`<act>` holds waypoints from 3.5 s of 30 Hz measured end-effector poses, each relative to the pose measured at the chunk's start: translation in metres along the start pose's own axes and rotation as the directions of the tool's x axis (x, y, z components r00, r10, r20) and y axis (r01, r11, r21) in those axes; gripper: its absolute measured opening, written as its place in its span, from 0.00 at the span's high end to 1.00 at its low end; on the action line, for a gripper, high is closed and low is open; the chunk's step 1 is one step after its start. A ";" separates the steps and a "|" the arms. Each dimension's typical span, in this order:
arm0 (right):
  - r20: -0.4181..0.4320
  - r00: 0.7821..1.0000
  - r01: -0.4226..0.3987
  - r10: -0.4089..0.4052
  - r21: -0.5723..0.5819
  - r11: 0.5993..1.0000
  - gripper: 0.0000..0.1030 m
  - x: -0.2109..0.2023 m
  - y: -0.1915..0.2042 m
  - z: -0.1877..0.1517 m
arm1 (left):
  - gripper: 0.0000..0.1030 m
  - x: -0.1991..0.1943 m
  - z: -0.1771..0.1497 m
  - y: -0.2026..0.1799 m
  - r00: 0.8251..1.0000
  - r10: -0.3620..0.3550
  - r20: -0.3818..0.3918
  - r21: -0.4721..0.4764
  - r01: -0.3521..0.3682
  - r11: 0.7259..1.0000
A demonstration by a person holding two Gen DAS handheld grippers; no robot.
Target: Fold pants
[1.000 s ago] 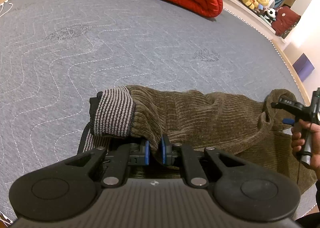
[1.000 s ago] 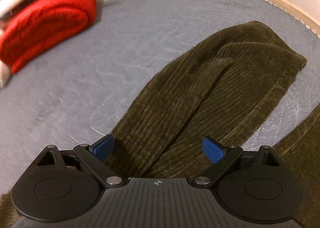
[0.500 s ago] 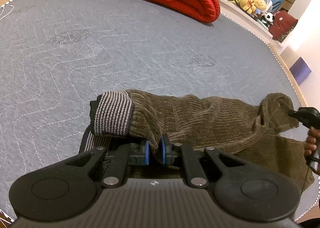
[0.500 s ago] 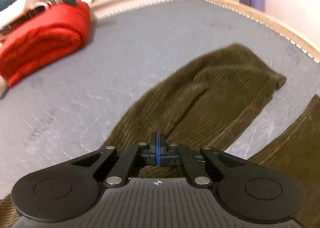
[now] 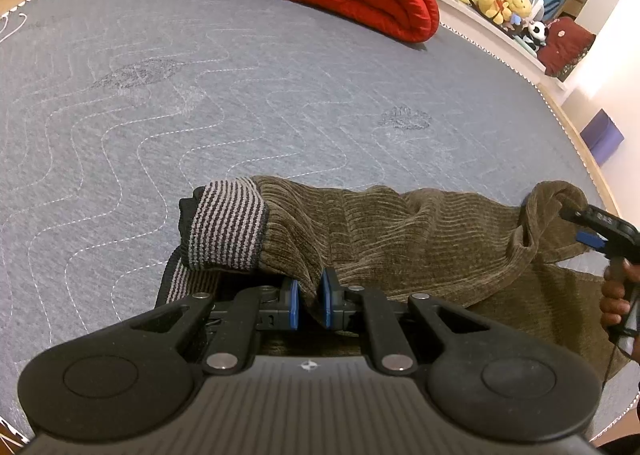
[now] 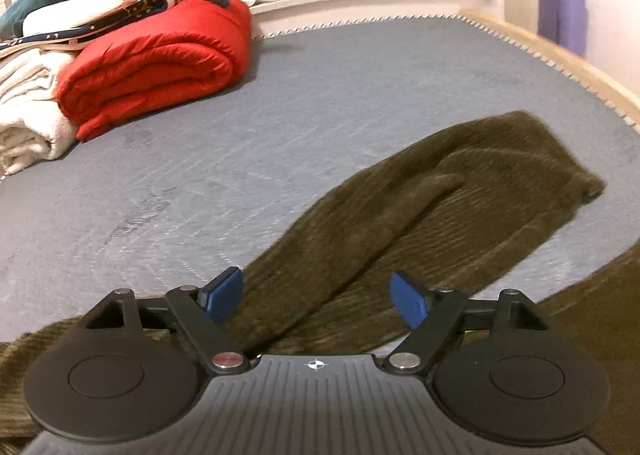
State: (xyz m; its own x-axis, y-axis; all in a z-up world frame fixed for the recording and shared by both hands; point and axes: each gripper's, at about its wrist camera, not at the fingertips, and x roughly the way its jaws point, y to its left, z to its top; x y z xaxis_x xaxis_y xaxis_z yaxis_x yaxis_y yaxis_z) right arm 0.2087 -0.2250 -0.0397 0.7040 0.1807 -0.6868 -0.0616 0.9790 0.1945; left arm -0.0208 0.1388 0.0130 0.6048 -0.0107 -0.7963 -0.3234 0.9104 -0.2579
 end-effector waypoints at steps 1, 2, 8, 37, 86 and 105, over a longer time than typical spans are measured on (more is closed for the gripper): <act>-0.010 1.000 -0.005 0.005 0.010 1.000 0.17 0.006 0.003 0.000 | 0.88 0.000 0.000 0.000 1.000 0.000 -0.001 0.001 0.000 1.000; -0.020 1.000 -0.011 0.011 0.022 1.000 0.16 0.013 0.007 0.001 | 0.88 0.000 0.000 -0.001 1.000 0.000 -0.002 0.002 0.000 1.000; -0.089 0.996 -0.007 0.013 0.075 0.997 0.10 0.051 0.029 -0.003 | 0.88 0.001 0.000 -0.004 1.000 0.004 -0.006 0.016 -0.003 1.000; -0.121 0.987 -0.118 0.108 -0.081 0.990 0.90 -0.122 0.011 -0.054 | 0.90 -0.046 -0.020 0.043 0.999 -0.047 -0.019 -0.033 0.046 0.998; -0.013 0.944 0.328 -0.329 -0.051 0.943 0.88 0.038 -0.035 0.001 | 0.77 0.040 -0.012 -0.106 0.998 0.011 -0.067 0.338 0.012 0.941; -0.195 0.928 0.366 -0.317 0.323 0.873 0.90 -0.135 -0.190 -0.092 | 0.77 0.023 -0.022 -0.134 0.992 -0.094 -0.079 0.343 0.116 0.932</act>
State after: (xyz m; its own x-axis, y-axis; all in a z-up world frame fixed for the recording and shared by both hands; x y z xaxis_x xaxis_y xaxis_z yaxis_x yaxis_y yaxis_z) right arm 0.0605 -0.4269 -0.0483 0.5352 -0.1240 -0.8355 0.4323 0.8900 0.1449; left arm 0.0206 0.0073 0.0178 0.5731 -0.1289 -0.8093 0.0182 0.9893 -0.1447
